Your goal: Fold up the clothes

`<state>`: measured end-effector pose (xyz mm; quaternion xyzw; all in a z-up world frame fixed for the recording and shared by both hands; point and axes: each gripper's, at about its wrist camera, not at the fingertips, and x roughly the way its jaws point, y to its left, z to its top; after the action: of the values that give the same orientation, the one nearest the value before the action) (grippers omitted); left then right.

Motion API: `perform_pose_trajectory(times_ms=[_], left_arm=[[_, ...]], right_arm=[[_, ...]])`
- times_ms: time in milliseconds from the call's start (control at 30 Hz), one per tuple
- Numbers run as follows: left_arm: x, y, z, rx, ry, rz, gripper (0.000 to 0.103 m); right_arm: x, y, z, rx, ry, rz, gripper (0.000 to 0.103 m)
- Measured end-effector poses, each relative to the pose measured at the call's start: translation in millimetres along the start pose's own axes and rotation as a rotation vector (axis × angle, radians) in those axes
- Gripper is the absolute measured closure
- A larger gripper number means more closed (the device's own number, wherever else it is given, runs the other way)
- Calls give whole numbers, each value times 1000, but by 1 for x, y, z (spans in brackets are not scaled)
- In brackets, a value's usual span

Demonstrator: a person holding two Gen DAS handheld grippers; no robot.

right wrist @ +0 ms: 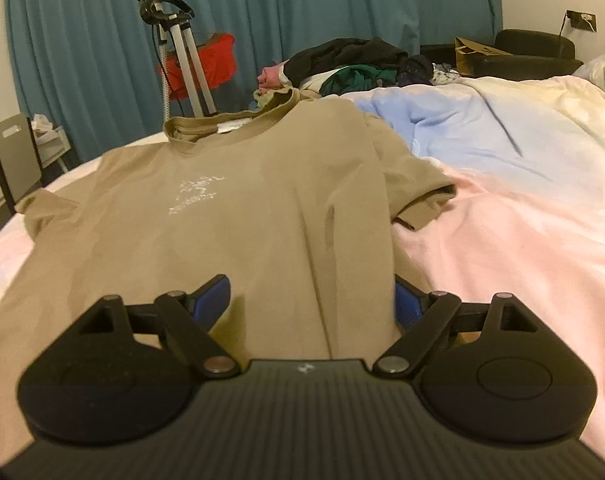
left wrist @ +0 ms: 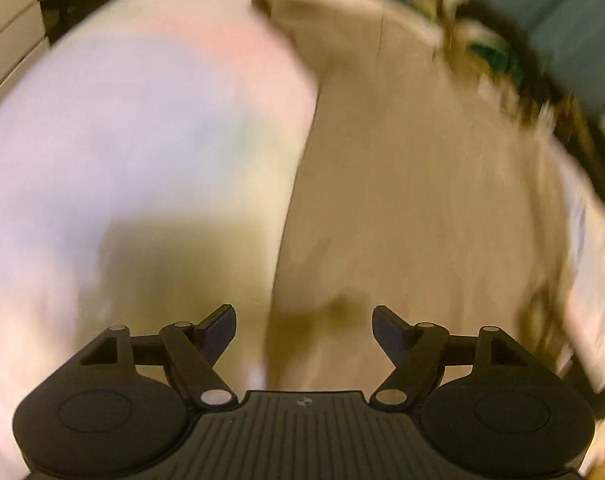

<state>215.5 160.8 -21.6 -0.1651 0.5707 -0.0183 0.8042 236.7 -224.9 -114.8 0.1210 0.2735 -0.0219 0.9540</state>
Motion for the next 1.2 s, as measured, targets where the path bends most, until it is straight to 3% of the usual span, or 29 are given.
perform_pose_trajectory(times_ms=[167, 233, 300, 367, 500, 600, 667, 767, 833, 900, 967, 1033, 1100, 1200], left_arm=[[7, -9, -51, 39, 106, 58, 40], [3, -18, -63, 80, 112, 88, 50], [-6, -21, -68, 99, 132, 78, 81], [-16, -23, -74, 140, 156, 89, 96], [-37, -25, -87, 230, 196, 145, 99], [-51, -14, -100, 223, 190, 183, 100], [-64, -9, -103, 194, 160, 149, 100], [-84, -11, -105, 191, 94, 119, 95], [-102, -18, -108, 206, 24, 92, 79], [-119, -30, -110, 226, -50, 61, 55], [-135, -46, -111, 245, -122, 24, 42], [-146, -64, -106, 203, -150, -70, 37], [-156, -85, -99, 153, -183, -169, 25], [-160, -119, -96, 153, -279, -215, 15]], right_arm=[[-32, -17, 1, 31, 0, -46, 18], [-45, -23, 1, 58, 4, -85, 18], [-57, -25, 1, 65, 1, -112, 18], [-63, -25, -1, 61, 23, -122, 18], [-65, -18, -12, 36, 95, -120, 18], [-69, -10, -15, -15, 89, -120, 18], [-73, -5, -14, -40, 74, -106, 18], [-79, -5, -11, -23, 49, -68, 18], [-81, -5, -8, -3, 31, -46, 18], [-83, -7, -4, 21, 15, -24, 18], [-82, -11, 2, 66, -2, 7, 18], [-76, -18, 12, 137, -17, 62, 16], [-59, -29, 30, 217, 8, 171, 18], [-38, -44, 55, 258, -37, 184, 18]])
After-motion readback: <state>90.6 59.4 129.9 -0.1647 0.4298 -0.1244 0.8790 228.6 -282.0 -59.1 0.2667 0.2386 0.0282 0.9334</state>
